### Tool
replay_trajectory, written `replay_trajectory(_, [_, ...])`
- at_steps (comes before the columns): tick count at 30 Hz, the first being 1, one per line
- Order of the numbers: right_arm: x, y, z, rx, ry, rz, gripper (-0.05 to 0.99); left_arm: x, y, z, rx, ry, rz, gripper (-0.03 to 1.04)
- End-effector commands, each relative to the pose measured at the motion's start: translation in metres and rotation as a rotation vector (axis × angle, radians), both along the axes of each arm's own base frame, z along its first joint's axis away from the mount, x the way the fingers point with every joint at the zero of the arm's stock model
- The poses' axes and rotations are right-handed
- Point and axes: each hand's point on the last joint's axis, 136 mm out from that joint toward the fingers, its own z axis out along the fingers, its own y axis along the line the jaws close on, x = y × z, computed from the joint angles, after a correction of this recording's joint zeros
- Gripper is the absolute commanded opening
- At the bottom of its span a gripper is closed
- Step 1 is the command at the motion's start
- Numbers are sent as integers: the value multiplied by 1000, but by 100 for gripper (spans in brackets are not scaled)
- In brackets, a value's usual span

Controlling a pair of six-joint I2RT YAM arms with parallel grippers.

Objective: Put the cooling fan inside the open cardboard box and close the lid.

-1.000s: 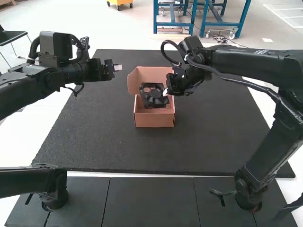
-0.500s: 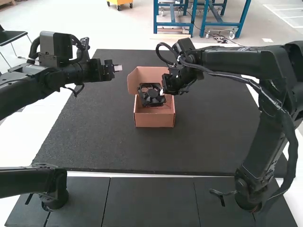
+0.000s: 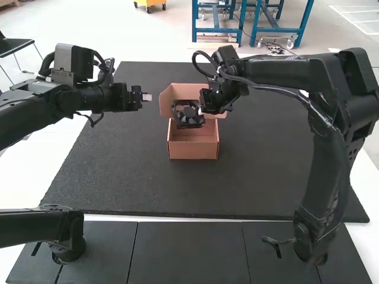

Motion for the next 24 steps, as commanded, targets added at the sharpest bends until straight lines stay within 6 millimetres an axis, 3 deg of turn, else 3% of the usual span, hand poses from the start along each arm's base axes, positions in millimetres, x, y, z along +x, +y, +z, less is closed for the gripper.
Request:
replay_trajectory(1, [17,-3,17,10,-47,-25,-2,-4,1,4,26,-26,-20,97])
replay_trajectory(14, [28,-16,-7,-88,-33,-53,-2,-17,-2,-5,62,6,-76,97])
replay_trajectory(24, [30,-14,-20,-114,-3,-46,-2,-19,-2,-5,70,6,-90,97])
